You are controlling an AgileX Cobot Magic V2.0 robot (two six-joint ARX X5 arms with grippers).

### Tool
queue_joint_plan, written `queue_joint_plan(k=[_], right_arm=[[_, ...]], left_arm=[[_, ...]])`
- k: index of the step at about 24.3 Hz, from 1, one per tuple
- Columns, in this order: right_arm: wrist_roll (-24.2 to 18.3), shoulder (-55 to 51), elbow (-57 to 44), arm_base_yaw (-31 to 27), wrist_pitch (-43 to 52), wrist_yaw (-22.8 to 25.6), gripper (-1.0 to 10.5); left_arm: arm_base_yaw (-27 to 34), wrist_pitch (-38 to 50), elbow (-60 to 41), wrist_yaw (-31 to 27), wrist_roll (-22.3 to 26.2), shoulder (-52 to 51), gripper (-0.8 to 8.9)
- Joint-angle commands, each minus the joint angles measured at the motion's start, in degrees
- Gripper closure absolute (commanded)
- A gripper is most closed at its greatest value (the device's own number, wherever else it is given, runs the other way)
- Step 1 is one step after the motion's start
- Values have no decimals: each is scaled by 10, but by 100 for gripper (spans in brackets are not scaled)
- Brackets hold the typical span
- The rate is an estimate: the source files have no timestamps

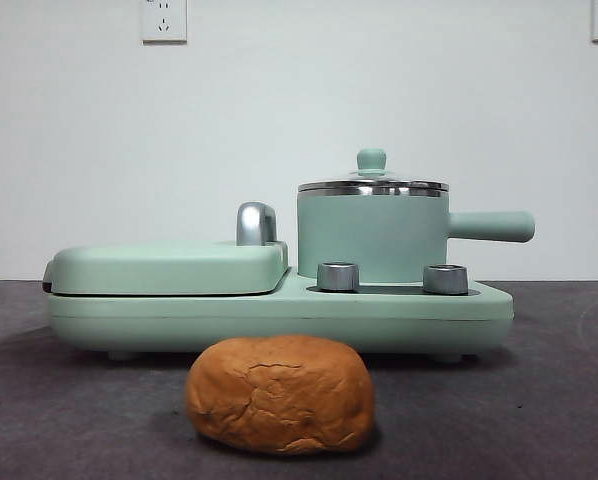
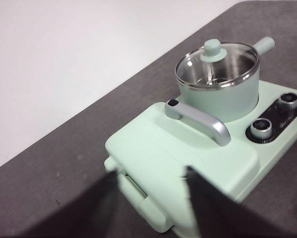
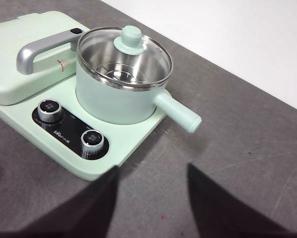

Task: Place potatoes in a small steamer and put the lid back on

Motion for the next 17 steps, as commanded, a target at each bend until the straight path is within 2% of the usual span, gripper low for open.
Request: queue_joint_plan(k=[1, 4, 8, 12, 17], right_arm=[[-3, 3, 11, 2, 14, 2, 673], [-3, 3, 11, 2, 21, 2, 673], [7, 3, 11, 2, 21, 2, 674], [22, 3, 11, 2, 26, 2, 674], [43, 3, 11, 2, 30, 2, 674]], left_arm=[[-3, 12, 13, 2, -21, 3, 470], [-11, 26, 13, 2, -23, 9, 472], [-37, 68, 13, 2, -61, 44, 476], [-74, 136, 13, -1, -92, 102, 484], [-137, 230, 16, -36, -130, 186, 512]])
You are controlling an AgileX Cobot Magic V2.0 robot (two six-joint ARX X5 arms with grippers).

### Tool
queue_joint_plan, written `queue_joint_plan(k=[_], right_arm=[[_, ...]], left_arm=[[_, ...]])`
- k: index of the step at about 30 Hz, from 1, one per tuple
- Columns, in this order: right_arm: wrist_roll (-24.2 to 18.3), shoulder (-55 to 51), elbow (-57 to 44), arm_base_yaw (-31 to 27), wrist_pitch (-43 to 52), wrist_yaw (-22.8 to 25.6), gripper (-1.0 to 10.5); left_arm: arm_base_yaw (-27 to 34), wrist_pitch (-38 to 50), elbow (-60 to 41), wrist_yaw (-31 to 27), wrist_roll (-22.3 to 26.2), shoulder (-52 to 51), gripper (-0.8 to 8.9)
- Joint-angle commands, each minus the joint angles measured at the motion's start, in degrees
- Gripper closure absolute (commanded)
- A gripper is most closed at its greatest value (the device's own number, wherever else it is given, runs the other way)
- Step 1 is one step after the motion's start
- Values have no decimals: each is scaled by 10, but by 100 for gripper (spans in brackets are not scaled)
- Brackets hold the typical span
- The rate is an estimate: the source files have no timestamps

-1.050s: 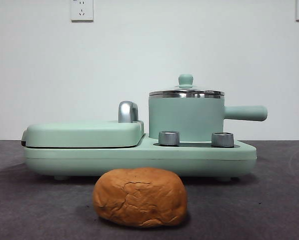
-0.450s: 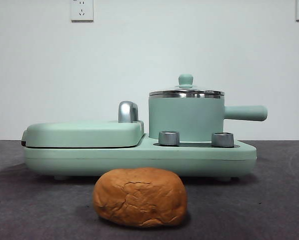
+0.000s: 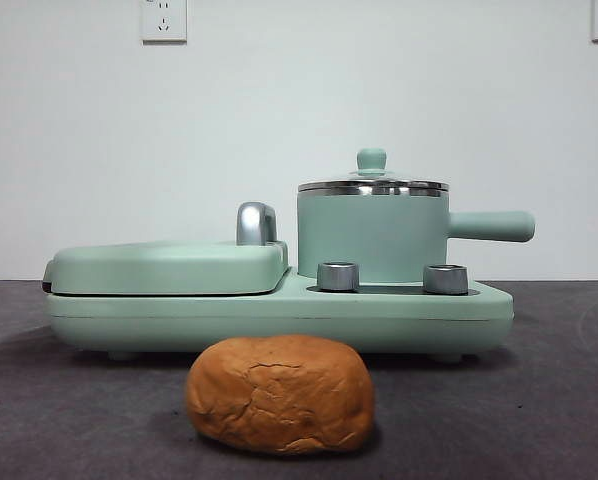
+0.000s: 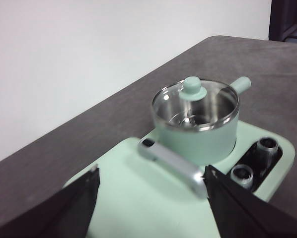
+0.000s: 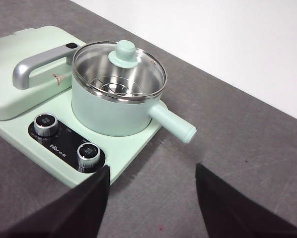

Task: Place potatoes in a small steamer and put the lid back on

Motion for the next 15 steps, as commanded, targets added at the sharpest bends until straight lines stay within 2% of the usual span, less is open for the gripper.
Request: queue_joint_plan(k=[1, 8, 15], right_arm=[[22, 3, 11, 2, 7, 2, 674], [38, 3, 11, 2, 6, 2, 674], [38, 3, 11, 2, 6, 2, 674]], left_arm=[[-34, 54, 16, -19, -42, 45, 511], [-94, 176, 34, -25, -83, 155, 512], [-142, 218, 91, -42, -91, 270, 512]])
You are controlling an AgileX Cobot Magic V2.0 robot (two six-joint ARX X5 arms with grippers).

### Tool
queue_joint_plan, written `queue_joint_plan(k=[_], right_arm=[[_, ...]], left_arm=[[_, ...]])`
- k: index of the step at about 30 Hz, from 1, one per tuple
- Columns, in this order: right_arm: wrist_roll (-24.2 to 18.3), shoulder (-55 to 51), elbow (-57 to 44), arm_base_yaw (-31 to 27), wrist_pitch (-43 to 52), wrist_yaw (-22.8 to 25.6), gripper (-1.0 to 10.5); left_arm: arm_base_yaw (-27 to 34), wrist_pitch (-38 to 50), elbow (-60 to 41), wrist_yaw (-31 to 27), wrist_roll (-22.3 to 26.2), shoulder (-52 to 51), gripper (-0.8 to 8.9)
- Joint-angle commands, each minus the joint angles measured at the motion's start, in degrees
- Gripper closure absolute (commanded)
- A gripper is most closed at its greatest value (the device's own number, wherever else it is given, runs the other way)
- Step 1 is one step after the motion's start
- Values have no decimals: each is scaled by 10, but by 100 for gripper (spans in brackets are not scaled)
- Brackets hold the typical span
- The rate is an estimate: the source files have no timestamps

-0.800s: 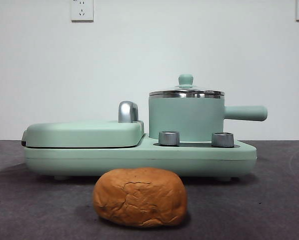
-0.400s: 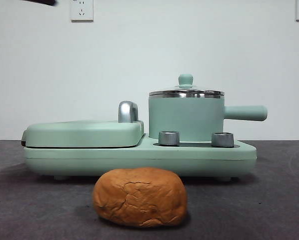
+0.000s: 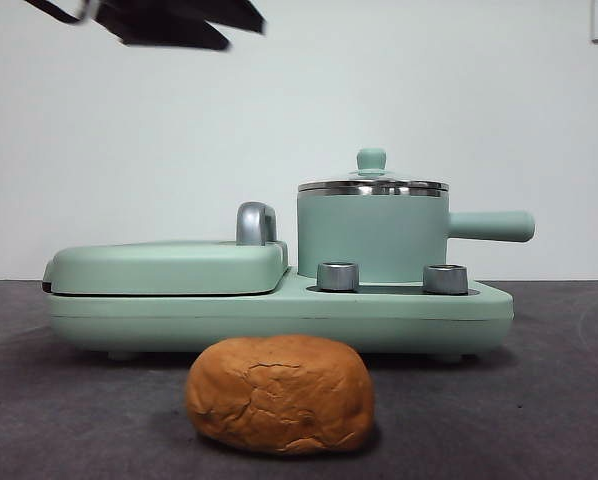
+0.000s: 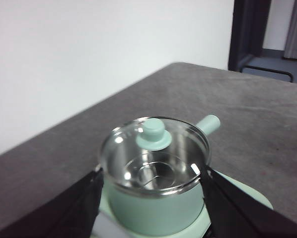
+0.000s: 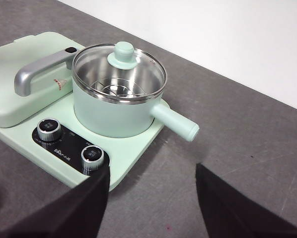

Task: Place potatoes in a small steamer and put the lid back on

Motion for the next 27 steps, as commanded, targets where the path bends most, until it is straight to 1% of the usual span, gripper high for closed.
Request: queue_joint_plan(k=[1, 8, 14, 27], right_arm=[[10, 3, 11, 2, 6, 2, 674], [10, 3, 11, 2, 6, 2, 674], [10, 3, 11, 3, 6, 2, 674], [10, 3, 11, 8, 6, 2, 674]], left_arm=[[-18, 18, 42, -6, -9, 51, 512], [-51, 18, 152, -14, -16, 171, 511], [-67, 17, 233, -14, -16, 257, 511], [-75, 21, 332, -14, -19, 388, 511]])
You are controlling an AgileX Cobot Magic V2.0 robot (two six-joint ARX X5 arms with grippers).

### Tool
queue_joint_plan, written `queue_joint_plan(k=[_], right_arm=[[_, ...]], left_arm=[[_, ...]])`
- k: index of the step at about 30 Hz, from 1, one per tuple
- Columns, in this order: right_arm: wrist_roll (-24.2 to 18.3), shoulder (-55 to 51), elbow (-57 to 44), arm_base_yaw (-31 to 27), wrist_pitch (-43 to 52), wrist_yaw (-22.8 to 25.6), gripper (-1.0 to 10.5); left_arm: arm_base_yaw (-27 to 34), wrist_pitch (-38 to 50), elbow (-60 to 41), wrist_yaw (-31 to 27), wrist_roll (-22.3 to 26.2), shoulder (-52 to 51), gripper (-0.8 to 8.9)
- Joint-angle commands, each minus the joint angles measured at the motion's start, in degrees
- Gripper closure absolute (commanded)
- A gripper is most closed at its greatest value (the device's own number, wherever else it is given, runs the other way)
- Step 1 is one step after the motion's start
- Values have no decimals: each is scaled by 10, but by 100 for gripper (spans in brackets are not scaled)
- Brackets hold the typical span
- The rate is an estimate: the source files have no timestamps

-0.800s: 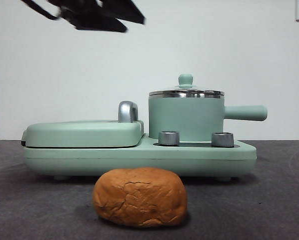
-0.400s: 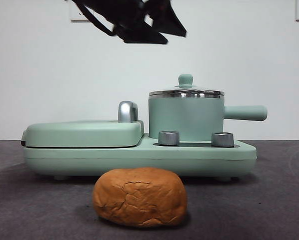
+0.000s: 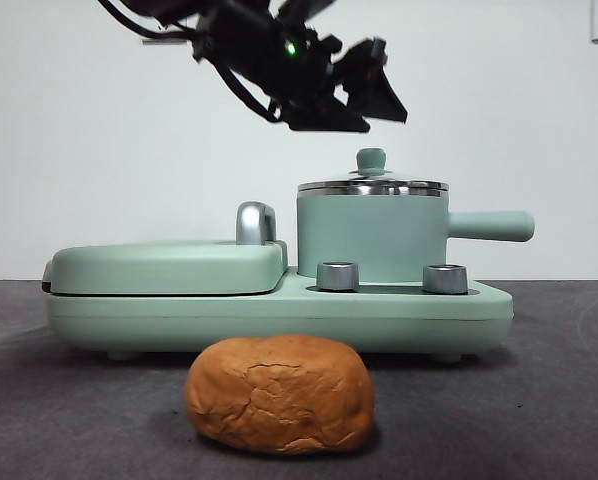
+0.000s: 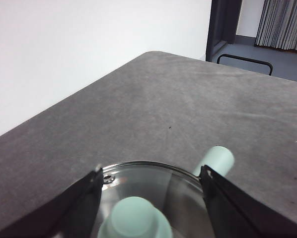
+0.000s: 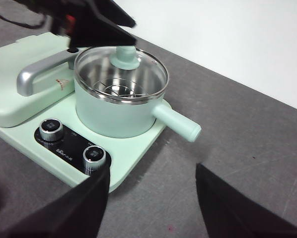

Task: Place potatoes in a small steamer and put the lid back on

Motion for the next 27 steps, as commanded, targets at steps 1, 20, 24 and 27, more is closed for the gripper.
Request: queue_joint_plan(k=[1, 20, 24, 27], right_arm=[[10, 3, 11, 5, 6, 2, 674], [10, 3, 11, 10, 6, 2, 674], [10, 3, 11, 10, 6, 2, 674], [10, 3, 11, 10, 6, 2, 674]], left_arm=[[-3, 6, 23, -1, -3, 28, 511], [11, -13, 26, -20, -3, 51, 526], [12, -13, 26, -20, -3, 55, 597], [12, -21, 26, -18, -2, 58, 600]])
